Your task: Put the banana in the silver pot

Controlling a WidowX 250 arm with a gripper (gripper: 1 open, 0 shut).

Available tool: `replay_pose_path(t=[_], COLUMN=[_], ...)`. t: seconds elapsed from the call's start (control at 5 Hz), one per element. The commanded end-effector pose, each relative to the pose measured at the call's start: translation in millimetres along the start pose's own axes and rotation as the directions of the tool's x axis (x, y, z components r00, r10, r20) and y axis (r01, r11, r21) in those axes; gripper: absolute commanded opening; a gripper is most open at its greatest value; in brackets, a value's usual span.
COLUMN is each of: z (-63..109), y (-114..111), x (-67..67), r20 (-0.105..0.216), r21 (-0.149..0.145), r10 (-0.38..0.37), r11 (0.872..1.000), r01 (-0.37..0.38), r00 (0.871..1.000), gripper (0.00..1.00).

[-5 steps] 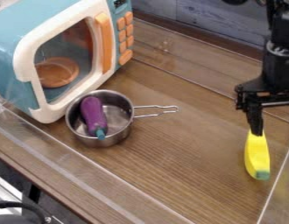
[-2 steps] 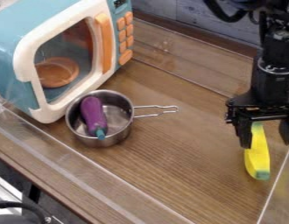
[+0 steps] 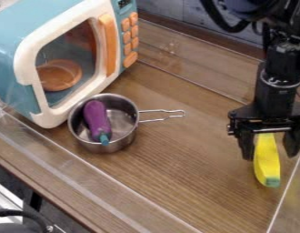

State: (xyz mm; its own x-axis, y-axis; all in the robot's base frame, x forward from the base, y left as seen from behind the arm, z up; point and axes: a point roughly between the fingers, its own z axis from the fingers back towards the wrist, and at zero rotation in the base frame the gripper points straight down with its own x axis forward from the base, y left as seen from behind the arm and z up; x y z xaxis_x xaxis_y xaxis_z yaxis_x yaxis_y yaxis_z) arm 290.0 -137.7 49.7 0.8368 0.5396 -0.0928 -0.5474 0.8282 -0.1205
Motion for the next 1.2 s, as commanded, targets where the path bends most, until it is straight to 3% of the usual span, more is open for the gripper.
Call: replay_pose_path(t=[0.0,0.4,0.8,1.0], z=[11.6,3.8,-2.4,-4.9], y=[-2,-6,7,9], x=[-1.4,-3.0,1.4,-5.5], r20=[0.04,0.035,0.036,0.046], r21=[-0.039,-0.026,-0.019,-0.025], r10=[-0.013,-0.059,-0.049,0.039], r11=[0.999,0.998,0.999,0.999], r01=[0.015,0.06,0.05,-0.038], r00=[0.999,0.998,0.998,0.998], gripper=[1.0,1.0,1.0,0.0])
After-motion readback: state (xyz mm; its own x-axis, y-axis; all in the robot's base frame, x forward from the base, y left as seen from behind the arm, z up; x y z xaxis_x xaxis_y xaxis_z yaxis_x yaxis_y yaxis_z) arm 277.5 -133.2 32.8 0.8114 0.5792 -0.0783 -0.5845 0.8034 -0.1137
